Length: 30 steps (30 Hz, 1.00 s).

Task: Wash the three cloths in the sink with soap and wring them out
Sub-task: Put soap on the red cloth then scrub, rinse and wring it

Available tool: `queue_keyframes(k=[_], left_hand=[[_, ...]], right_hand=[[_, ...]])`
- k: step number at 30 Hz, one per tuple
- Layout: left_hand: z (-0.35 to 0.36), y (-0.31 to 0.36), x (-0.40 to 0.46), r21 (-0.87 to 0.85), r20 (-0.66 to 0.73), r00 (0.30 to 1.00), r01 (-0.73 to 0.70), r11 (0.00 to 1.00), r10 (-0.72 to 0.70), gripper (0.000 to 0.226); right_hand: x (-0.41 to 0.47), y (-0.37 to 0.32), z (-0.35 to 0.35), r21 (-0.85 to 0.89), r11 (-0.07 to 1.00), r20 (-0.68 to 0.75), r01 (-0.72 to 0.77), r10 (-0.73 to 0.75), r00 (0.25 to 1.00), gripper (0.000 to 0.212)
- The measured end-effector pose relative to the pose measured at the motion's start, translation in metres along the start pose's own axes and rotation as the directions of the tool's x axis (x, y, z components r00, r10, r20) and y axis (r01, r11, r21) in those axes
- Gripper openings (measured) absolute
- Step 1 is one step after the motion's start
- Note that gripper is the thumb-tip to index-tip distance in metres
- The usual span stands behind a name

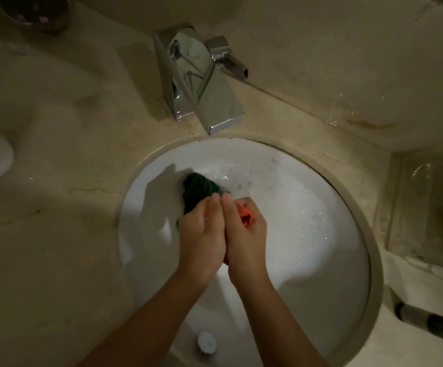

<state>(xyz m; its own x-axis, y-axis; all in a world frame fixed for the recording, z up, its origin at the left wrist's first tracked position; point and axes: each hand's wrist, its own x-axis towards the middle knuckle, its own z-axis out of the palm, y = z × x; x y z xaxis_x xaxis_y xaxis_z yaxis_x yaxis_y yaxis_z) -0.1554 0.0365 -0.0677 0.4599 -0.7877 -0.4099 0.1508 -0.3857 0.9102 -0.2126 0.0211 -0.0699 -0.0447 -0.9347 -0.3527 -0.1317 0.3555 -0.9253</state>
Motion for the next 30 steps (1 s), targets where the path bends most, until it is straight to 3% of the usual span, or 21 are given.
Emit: queue_keyframes(k=[3,5,7,9,11,13,16,19,21,23,25,27,30], left_hand=[[-0.007,-0.007,0.007,0.237,0.106,0.983,-0.174,0.956,0.153,0.034],[-0.011,-0.012,0.01,0.337,0.177,0.964,-0.249,0.908,0.199,0.031],[-0.012,-0.012,0.008,0.343,0.142,0.974,-0.215,0.914,0.175,0.028],[-0.012,-0.008,0.002,0.185,0.063,0.998,-0.039,0.982,0.027,0.017],[-0.016,-0.005,0.002,0.036,0.06,0.987,0.148,0.988,-0.15,0.008],[-0.022,-0.008,0.004,-0.123,0.204,0.938,0.31,0.943,-0.282,0.024],[-0.027,-0.009,0.008,-0.264,0.41,0.837,0.49,0.831,-0.363,0.057],[-0.027,-0.007,0.014,-0.319,0.438,0.837,0.487,0.813,-0.33,0.059],[-0.026,-0.009,0.018,-0.348,0.414,0.862,0.446,0.825,-0.291,0.064],[-0.025,-0.012,0.019,-0.334,0.382,0.888,0.392,0.857,-0.257,0.064],[-0.024,-0.016,0.015,-0.314,0.379,0.896,0.36,0.878,-0.232,0.061],[-0.021,-0.018,0.009,-0.309,0.369,0.899,0.357,0.881,-0.235,0.065],[-0.017,-0.017,0.003,-0.305,0.295,0.914,0.365,0.88,-0.278,0.06]], right_hand=[[0.007,0.001,0.005,0.067,0.982,-0.064,-0.175,0.179,0.982,0.05],[0.009,-0.001,0.006,0.211,0.916,-0.028,-0.342,0.356,0.934,0.051],[0.009,-0.008,0.003,0.298,0.832,0.052,-0.467,0.475,0.879,0.042],[0.01,-0.015,-0.004,0.359,0.781,0.064,-0.511,0.526,0.848,0.036],[0.011,-0.019,-0.015,0.352,0.823,-0.036,-0.446,0.488,0.872,0.032],[0.007,-0.021,-0.022,0.237,0.922,-0.141,-0.307,0.346,0.928,0.026],[-0.01,-0.019,-0.02,0.186,0.974,-0.103,-0.131,0.151,0.983,0.009],[-0.021,-0.015,-0.016,0.224,0.966,0.0,-0.132,0.135,0.991,0.032],[-0.022,-0.008,-0.016,0.182,0.981,-0.038,-0.07,0.079,0.996,0.038],[-0.019,-0.002,-0.017,0.054,0.996,-0.177,0.073,-0.062,0.982,0.027],[-0.014,0.002,-0.019,-0.13,0.97,-0.323,0.207,-0.239,0.916,0.015],[-0.007,0.007,-0.023,-0.265,0.932,-0.381,0.249,-0.339,0.86,0.007],[-0.002,0.009,-0.026,-0.067,0.995,-0.417,0.071,-0.093,0.904,0.01]])
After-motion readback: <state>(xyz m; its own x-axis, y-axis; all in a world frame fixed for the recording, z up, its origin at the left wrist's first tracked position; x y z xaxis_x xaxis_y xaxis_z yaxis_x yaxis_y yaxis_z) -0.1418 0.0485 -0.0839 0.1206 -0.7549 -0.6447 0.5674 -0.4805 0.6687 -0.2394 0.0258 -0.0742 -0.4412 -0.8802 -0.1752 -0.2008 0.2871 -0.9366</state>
